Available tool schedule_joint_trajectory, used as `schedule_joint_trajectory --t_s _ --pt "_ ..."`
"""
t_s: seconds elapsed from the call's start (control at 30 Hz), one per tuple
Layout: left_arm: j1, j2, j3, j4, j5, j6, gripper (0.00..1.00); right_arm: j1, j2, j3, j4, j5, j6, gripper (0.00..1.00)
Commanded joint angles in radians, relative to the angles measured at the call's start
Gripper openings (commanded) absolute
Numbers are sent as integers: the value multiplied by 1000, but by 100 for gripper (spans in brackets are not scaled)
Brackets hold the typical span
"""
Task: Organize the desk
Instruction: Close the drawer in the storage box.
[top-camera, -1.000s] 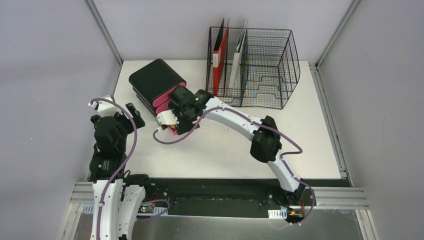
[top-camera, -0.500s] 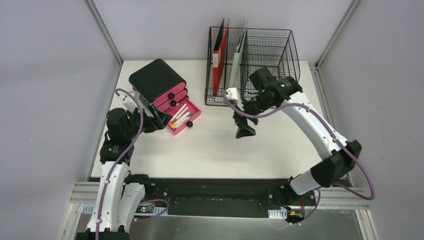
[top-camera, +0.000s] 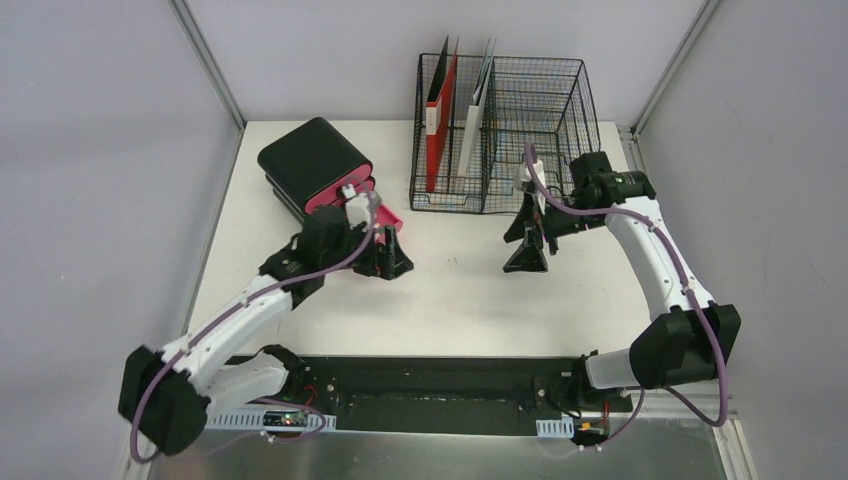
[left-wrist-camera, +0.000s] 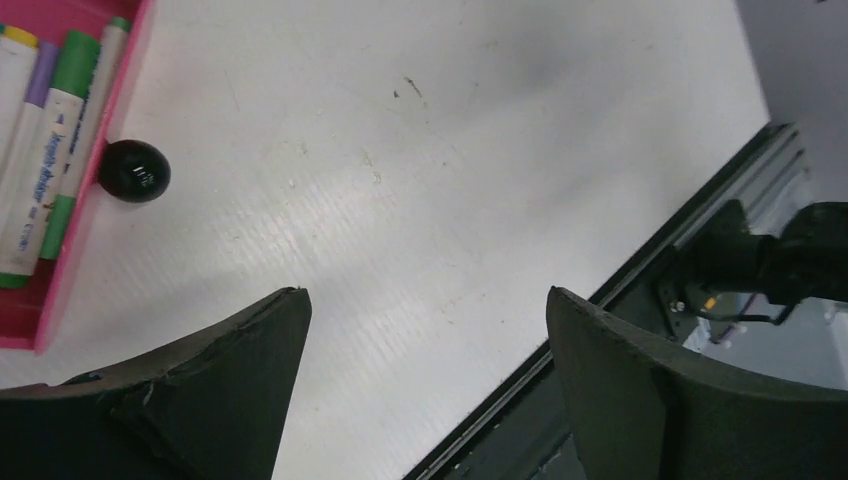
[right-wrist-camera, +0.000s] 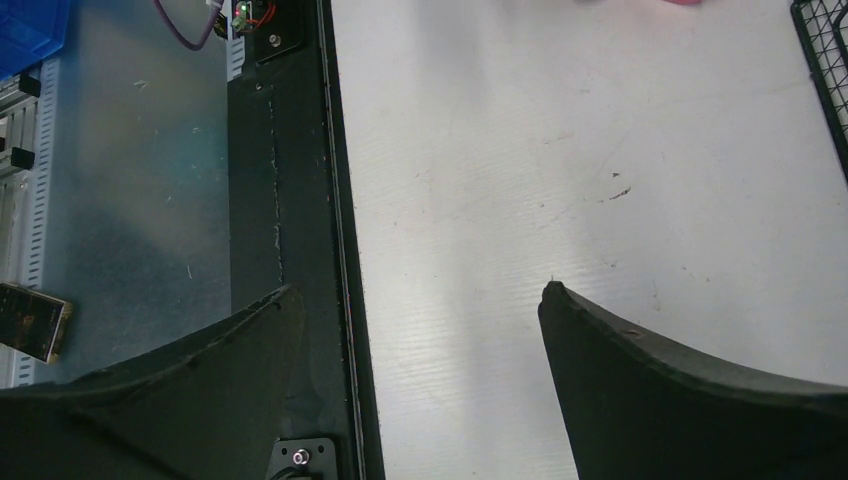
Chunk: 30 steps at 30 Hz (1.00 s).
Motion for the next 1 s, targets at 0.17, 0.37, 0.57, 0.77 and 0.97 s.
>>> schedule_joint_trajectory --t_s 0.17,0.37,0.57,0.77,0.97 --pt "-269 443 239 -17 -363 235 69 -26 -55 -22 13 -73 -81 91" --pt "-309 670 391 -111 -499 342 20 -27 -50 -25 14 -62 -88 91" --pt "-310 770 436 -166 -691 434 0 -27 -40 -25 13 -55 -90 91" --pt "-300 858 454 -164 -825 522 0 -28 -42 -26 13 -50 -90 91" --pt "-248 919 480 -165 -901 527 0 -28 -44 -25 9 -47 -92 90"
